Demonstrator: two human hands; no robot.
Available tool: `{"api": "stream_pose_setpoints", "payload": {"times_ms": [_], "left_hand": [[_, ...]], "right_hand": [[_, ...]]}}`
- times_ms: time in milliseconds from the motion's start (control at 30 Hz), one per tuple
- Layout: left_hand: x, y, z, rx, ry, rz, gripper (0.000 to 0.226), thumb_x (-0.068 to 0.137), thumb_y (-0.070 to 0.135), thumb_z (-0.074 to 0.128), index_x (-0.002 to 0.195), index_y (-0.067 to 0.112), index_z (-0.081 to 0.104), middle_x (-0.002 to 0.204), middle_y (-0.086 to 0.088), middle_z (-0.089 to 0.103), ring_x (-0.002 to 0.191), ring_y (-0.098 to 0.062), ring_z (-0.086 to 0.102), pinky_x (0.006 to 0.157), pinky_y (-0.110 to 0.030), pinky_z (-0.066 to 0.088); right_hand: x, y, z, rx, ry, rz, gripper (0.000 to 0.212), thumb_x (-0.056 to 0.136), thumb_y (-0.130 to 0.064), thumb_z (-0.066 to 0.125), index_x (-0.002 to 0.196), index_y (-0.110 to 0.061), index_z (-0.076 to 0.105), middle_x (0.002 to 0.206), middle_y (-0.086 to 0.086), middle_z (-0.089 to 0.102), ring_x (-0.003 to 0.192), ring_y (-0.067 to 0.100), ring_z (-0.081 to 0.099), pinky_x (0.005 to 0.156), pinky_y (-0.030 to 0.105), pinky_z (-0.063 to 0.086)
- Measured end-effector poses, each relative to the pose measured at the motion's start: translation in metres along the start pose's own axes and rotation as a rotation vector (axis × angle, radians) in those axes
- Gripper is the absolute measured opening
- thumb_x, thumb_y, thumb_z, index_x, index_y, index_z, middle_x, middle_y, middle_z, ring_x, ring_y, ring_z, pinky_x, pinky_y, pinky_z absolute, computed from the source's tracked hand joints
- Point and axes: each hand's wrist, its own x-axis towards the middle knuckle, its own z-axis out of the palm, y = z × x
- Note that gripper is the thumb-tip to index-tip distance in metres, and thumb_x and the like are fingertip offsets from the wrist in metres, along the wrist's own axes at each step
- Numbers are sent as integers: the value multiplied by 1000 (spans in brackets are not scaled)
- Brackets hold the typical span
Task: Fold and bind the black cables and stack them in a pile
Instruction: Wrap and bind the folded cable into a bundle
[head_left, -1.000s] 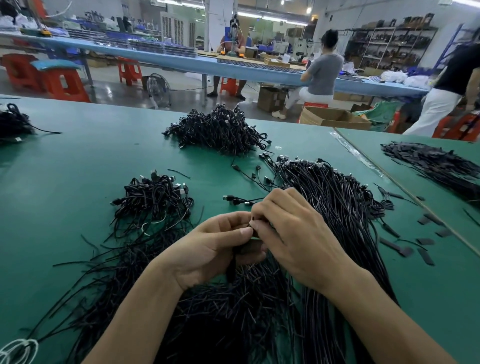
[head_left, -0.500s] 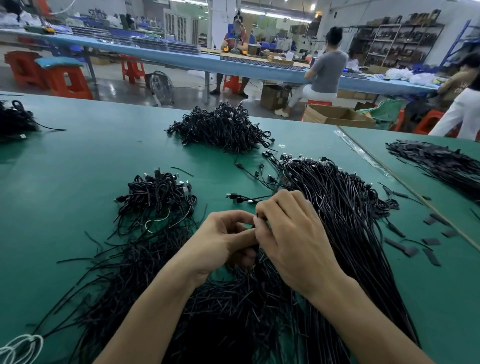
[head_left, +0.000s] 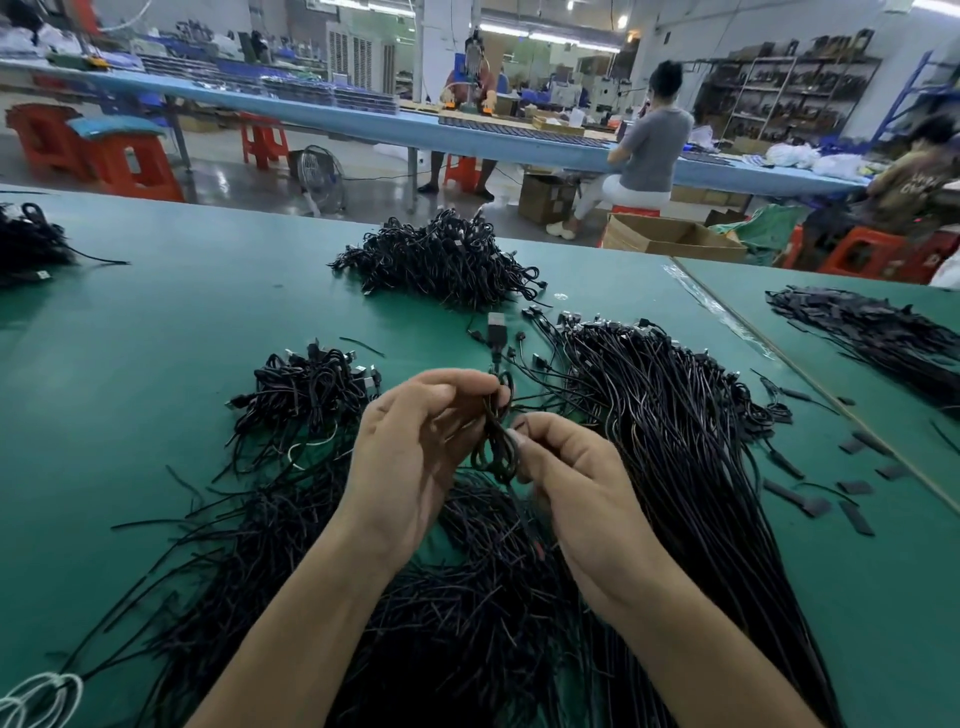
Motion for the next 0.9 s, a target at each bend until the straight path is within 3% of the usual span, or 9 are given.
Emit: {"api": "stream_pose_setpoints", "payload": {"times_ms": [133, 233, 300, 400, 500, 600, 700, 800, 900], "left_hand": [[-3, -2, 2, -69, -65, 67, 19, 88, 22, 62, 106, 14, 61, 73, -11, 73, 95, -31, 73, 81, -33, 59], [-4, -3, 1, 286, -54, 238, 44, 79, 30, 78, 110, 18, 50, 76, -9, 75, 94, -24, 74, 85, -23, 54], [-5, -6, -1, 537, 29, 285, 51, 70, 36, 87, 106, 31, 51, 82, -5, 75, 84, -18, 74, 77, -22, 55], [-9, -14, 1, 712, 112, 329, 47, 72, 33, 87, 99, 47, 51, 87, 11, 75, 71, -10, 73, 63, -23, 57], [-10, -19, 3, 835, 170, 448, 52, 71, 26, 88, 100, 46, 50, 88, 16, 72, 72, -3, 70, 56, -15, 52], [-7, -18, 0, 788, 209, 419, 55, 64, 30, 90, 102, 45, 55, 95, 11, 59, 83, -4, 71, 61, -17, 55], [-3, -15, -2, 677, 181, 253, 48, 61, 41, 84, 105, 29, 68, 92, 7, 68, 81, -6, 71, 73, -23, 57], [-3, -15, 1, 497, 71, 122, 23, 73, 43, 74, 86, 25, 79, 84, 4, 74, 80, -5, 69, 76, -17, 54], [-5, -14, 5, 496, -51, 123, 30, 91, 44, 65, 78, 23, 81, 81, 0, 76, 81, -8, 71, 74, -16, 53]], "right_hand": [[2, -4, -4, 23, -134, 29, 24, 97, -8, 59, 76, -18, 63, 61, -17, 54, 54, -5, 47, 55, 6, 38], [5, -4, -13, -65, -135, 44, 18, 95, -9, 62, 78, -14, 65, 65, -12, 57, 60, -1, 49, 60, 11, 41], [8, -3, -20, -214, -77, 14, 15, 94, -14, 65, 79, -12, 67, 68, -7, 57, 64, 6, 48, 61, 20, 42], [12, 0, -25, -482, 2, -102, 14, 91, -21, 68, 78, -18, 67, 66, -9, 57, 58, 5, 46, 55, 19, 40], [11, 3, -25, -628, 55, -213, 13, 90, -21, 69, 78, -23, 66, 76, -7, 59, 69, 8, 53, 62, 15, 42], [9, 7, -25, -693, 56, -255, 10, 90, -20, 69, 80, -23, 67, 79, -9, 56, 75, 11, 53, 65, 14, 42], [9, 9, -26, -757, 57, -265, 12, 90, -20, 68, 80, -25, 64, 79, -11, 54, 75, 8, 52, 65, 14, 41], [10, 8, -26, -788, 45, -221, 13, 91, -23, 69, 83, -31, 62, 83, -14, 55, 79, 2, 53, 69, 9, 40], [14, 7, -30, -773, 46, -146, 10, 90, -21, 69, 82, -25, 66, 81, -13, 58, 76, 1, 54, 68, 9, 40]]}}
